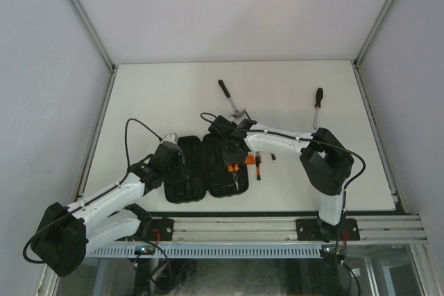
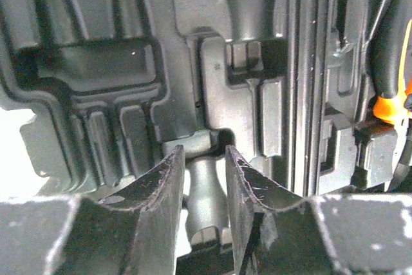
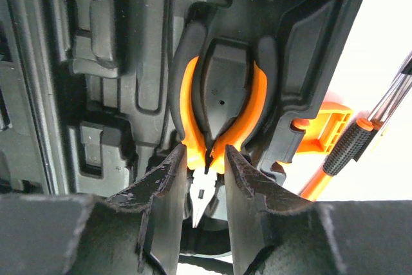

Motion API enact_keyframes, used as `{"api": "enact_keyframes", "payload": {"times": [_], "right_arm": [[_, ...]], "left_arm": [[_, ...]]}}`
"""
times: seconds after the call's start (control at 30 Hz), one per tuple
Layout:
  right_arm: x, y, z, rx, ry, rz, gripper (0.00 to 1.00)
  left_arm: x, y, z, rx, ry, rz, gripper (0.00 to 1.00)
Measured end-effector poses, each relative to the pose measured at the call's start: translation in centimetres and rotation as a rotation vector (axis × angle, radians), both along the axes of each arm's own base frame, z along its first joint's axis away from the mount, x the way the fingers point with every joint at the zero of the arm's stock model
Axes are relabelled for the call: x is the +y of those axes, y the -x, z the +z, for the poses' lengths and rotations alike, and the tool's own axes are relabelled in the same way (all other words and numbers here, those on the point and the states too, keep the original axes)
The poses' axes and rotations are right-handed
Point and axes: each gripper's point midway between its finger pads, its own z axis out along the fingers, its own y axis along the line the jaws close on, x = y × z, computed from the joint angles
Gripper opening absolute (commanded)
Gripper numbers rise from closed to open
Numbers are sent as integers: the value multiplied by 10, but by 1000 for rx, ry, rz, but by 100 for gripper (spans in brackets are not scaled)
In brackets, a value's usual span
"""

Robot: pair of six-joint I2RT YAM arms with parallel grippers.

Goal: Sort the tools into containers
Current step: Place the pliers in the storage box.

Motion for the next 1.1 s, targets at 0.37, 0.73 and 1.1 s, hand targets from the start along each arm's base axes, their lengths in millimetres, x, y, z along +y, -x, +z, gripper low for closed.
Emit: {"api": "enact_keyframes", "payload": {"times": [0.37, 0.73, 1.1], "right_arm": [[7, -21, 22, -47, -108, -29, 28], [25, -42, 9, -31, -95, -14, 25], [23, -57, 0, -12, -59, -30, 23]], "left_arm": [[-1, -16, 48, -85, 4, 16, 45], [-18, -45, 50, -102, 1, 12, 42], [-19, -46, 28, -85, -10, 12, 41]]}}
